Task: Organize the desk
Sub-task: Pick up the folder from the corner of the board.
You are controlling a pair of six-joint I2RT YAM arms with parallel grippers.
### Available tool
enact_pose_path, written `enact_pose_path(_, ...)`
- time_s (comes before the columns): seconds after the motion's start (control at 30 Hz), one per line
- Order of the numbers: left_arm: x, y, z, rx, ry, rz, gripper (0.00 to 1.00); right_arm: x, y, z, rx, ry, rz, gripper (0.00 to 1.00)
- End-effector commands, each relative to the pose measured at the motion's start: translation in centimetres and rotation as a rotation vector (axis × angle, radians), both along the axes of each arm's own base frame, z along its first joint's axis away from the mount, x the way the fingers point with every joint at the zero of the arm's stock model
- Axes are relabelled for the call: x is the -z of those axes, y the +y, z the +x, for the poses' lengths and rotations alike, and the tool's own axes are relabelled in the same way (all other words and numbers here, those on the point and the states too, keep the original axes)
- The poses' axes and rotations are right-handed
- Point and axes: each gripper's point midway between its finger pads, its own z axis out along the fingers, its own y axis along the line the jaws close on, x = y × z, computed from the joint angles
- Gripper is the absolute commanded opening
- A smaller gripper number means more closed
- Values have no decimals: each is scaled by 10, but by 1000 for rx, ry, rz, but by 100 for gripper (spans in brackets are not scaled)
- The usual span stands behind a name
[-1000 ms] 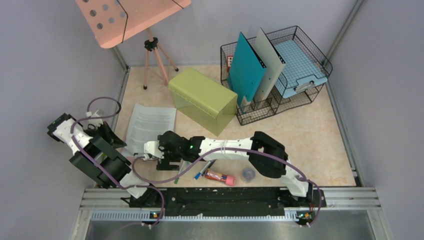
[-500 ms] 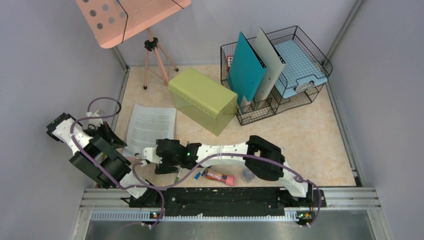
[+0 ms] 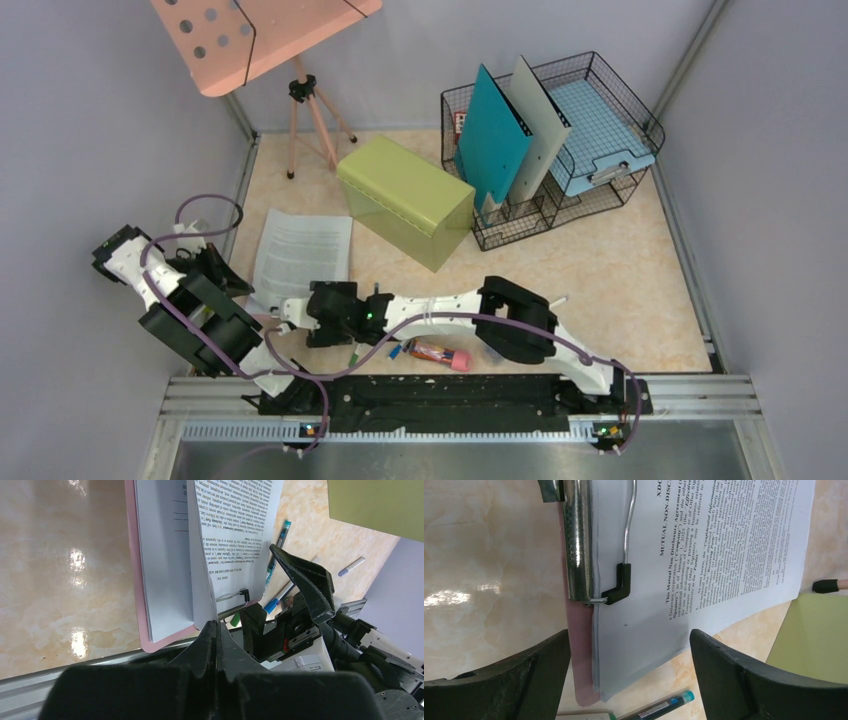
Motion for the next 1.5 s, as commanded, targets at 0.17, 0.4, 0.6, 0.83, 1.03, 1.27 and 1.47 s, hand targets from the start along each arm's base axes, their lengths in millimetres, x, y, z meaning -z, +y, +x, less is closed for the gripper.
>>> enact_pose_path(0.17, -15, -3, 0, 14, -33, 2, 0, -17, 19, 10, 27, -171, 45, 81)
enact_pose_path(0.4, -9, -5, -3, 21, -15, -13, 0, -23, 19, 13, 30, -200, 50, 60)
enact_pose_path(0.6, -8, 1, -1, 20, -12, 7, 0, -40, 16, 13, 23, -212, 67, 40)
enact_pose_path(0.83, -18, 11, 2, 40, -12, 25, 0, -69, 7, 14, 4, -266, 85, 0)
enact_pose_path(1.03, -37, 24, 9, 57, -38, 74, 25, -103, -7, 22, -2, -270, 123, 0)
enact_pose_path(1.27, -73, 45, 29, 24, -131, 177, 67, -147, -21, 32, 0, -201, 185, 0)
enact_pose_path(1.47, -116, 58, 52, -27, -255, 232, 90, -188, -33, 37, 0, -108, 253, 0)
